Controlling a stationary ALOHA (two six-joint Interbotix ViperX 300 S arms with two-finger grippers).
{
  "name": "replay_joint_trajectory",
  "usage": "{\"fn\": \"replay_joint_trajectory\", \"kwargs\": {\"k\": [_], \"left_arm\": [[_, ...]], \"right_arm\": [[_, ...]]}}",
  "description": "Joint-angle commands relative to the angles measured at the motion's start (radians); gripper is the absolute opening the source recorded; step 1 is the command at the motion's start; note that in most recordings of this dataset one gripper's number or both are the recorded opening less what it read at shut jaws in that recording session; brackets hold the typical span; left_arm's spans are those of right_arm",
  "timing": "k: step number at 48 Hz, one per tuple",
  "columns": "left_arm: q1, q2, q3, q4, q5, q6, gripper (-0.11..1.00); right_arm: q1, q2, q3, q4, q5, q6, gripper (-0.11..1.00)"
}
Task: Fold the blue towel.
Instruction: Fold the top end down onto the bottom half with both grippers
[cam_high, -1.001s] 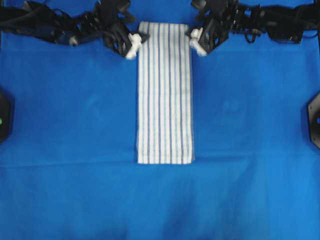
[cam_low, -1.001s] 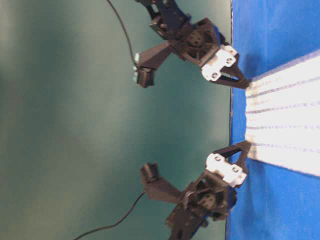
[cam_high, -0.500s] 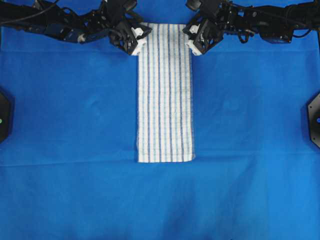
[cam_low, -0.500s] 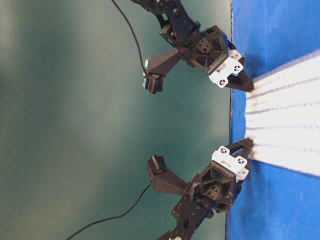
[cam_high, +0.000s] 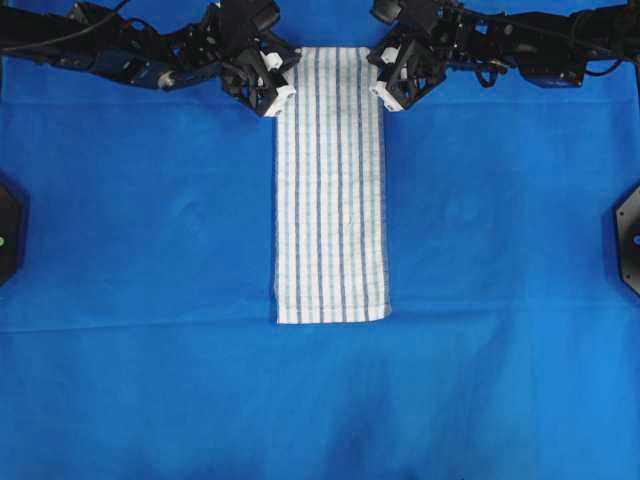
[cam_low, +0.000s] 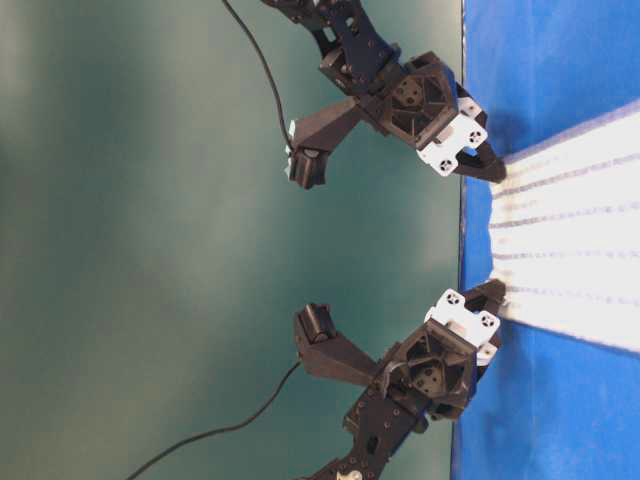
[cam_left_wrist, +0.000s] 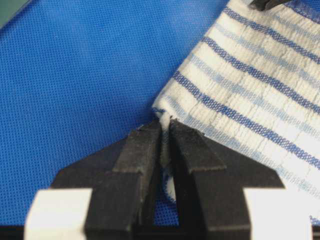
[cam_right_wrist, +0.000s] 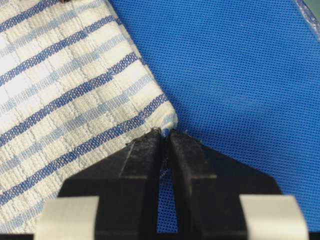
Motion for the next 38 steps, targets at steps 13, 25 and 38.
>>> {"fn": "replay_joint_trajectory", "kwargs": {"k": [13,25,38], "left_arm": [[0.009,-0.123,0.008,0.002,0.051,0.044,0.03],[-0.005,-0.143,0.031,0.002,0.066,0.048,0.03],[-0.095,-0.19,0.074,0.002,0.061,0.048,0.03]], "right_arm": [[-0.002,-0.1,-0.008,0.0,0.0,0.0,0.07],[0.002,-0.107,-0.005,0.0,0.002,0.005,0.07],[0.058,-0.17,0.064,0.005,0.0,0.015,0.07]]}}
